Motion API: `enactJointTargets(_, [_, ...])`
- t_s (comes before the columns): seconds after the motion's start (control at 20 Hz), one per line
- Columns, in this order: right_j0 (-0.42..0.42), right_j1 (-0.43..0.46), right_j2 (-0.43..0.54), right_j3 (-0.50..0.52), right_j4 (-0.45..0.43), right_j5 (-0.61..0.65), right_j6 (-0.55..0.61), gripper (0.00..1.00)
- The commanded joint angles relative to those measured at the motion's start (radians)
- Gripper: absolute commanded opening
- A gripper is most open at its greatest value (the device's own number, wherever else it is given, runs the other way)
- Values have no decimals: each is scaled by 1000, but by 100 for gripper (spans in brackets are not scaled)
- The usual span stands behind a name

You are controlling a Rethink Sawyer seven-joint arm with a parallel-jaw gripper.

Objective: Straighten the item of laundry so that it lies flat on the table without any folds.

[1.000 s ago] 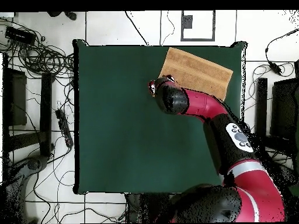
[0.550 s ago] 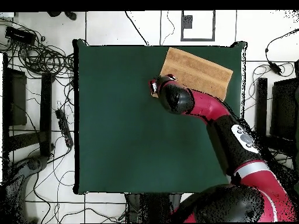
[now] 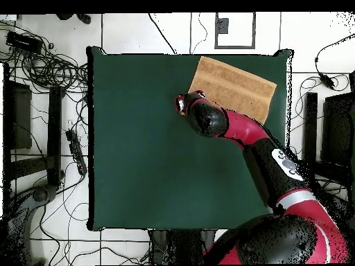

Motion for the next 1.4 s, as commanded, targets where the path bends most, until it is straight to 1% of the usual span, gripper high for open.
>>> enactJointTargets(0.05, [44, 92, 76, 50, 4, 74, 76, 0])
enactJointTargets(0.4, [45, 103, 77, 48, 5, 83, 75, 0])
enactJointTargets(0.5, [66, 97, 53, 29, 26, 147, 79, 0])
enactJointTargets(0.65, [134, 104, -46, -36, 62, 320, 97, 0])
enactJointTargets(0.75, [163, 117, -87, -72, 70, 381, 109, 0])
enactJointTargets(0.9, [221, 136, -162, -143, 83, 504, 140, 0])
enactJointTargets(1.0, [268, 154, -223, -203, 84, 567, 184, 0])
enactJointTargets(1.15, [323, 181, -286, -288, 81, 647, 223, 0])
enactJointTargets(1.35, [398, 207, -394, -378, 52, 743, 282, 0])
enactJointTargets(1.4, [418, 210, -423, -398, 39, 746, 300, 0])
